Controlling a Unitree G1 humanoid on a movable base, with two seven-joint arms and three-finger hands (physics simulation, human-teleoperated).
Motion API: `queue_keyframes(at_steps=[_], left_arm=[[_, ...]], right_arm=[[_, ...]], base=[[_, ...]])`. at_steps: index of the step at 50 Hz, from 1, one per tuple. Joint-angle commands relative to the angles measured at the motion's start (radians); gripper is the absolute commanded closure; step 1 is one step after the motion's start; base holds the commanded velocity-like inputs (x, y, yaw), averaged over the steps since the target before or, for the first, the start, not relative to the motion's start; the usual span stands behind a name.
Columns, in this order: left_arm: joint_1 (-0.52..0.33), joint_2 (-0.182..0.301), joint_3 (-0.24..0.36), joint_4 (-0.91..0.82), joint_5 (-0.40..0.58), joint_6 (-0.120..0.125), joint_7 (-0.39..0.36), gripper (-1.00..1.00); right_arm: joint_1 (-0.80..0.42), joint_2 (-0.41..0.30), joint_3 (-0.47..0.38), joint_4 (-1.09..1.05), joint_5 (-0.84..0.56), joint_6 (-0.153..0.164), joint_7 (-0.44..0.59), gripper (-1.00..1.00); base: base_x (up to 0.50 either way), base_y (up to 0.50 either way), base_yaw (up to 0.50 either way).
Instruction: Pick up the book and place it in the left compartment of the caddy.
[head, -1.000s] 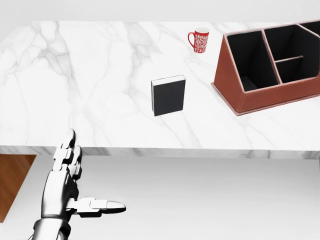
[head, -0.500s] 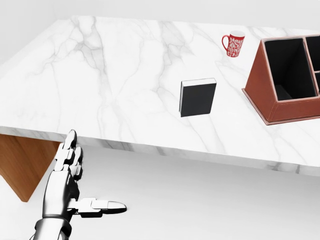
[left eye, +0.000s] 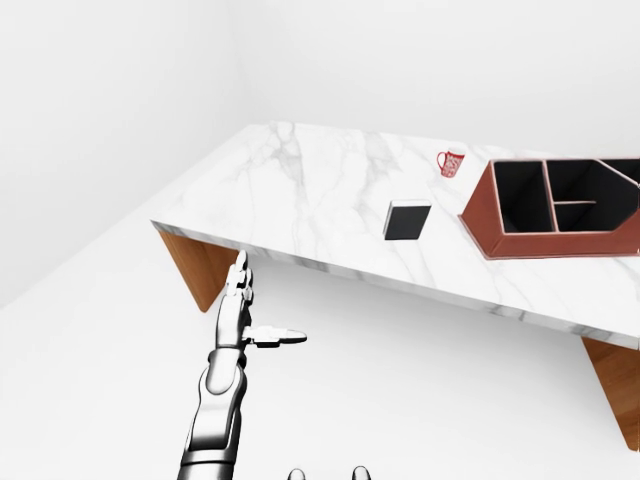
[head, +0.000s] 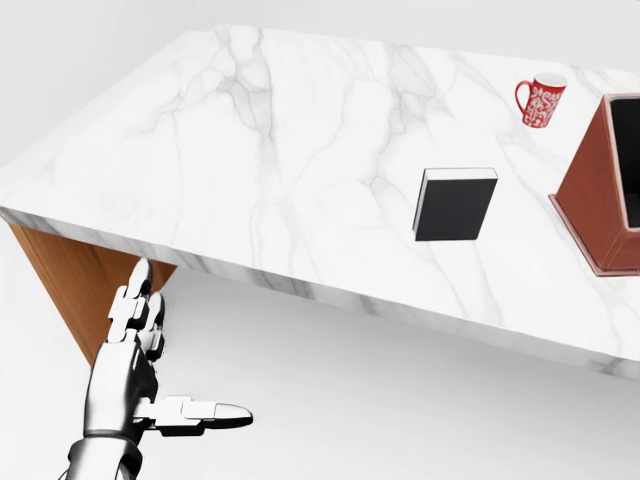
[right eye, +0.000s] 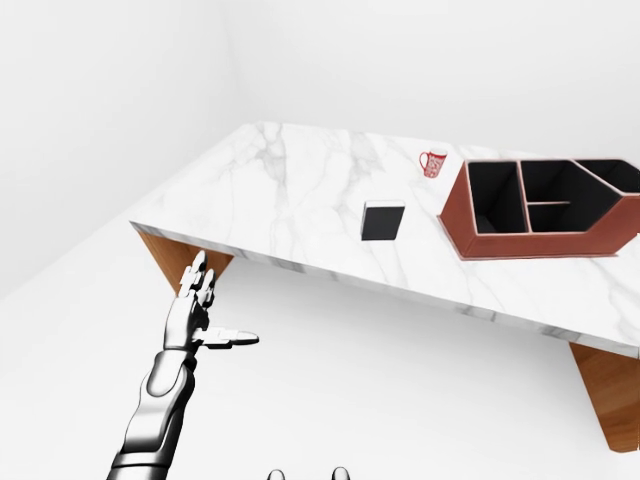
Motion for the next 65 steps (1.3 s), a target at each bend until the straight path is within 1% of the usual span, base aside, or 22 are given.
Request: queue_keyframes(at_steps=[1, 12, 16, 30, 49, 65], left_arm=[[0.004, -0.001, -0.001, -0.006, 0.002, 0.000, 0.000, -1.00], [0.008, -0.002, -0.003, -0.007, 0.003, 0.000, 0.000, -1.00], [0.006, -0.002, -0.003, -0.006, 0.004, 0.000, 0.000, -1.00], [-0.003, -0.001, -0.002, 0.008, 0.004, 0.000, 0.001, -1.00], [0.000, -0.001, 0.000, 0.001, -0.001, 0.000, 0.001, -1.00], [0.005, -0.002, -0.004, -0.011, 0.003, 0.000, 0.001, -1.00]], right_arm=[[0.000, -0.002, -0.002, 0.005, 0.003, 0.000, 0.002, -1.00], [0.004, -0.006, -0.009, -0.002, 0.011, 0.000, -0.009, -1.00], [-0.008, -0.009, -0.004, 0.008, -0.014, 0.000, -0.035, -1.00], [-0.014, -0.017, 0.011, 0.032, -0.020, 0.000, -0.046, -1.00], [-0.010, -0.018, 0.009, 0.021, -0.019, 0.000, -0.059, -1.00], [-0.013, -0.017, 0.009, 0.021, -0.022, 0.000, -0.056, -1.00]], base=[[0.00, 0.00, 0.23], [0.00, 0.00, 0.21], [0.00, 0.00, 0.14], [0.00, 0.00, 0.00], [0.00, 0.00, 0.00], [0.08, -0.19, 0.00]])
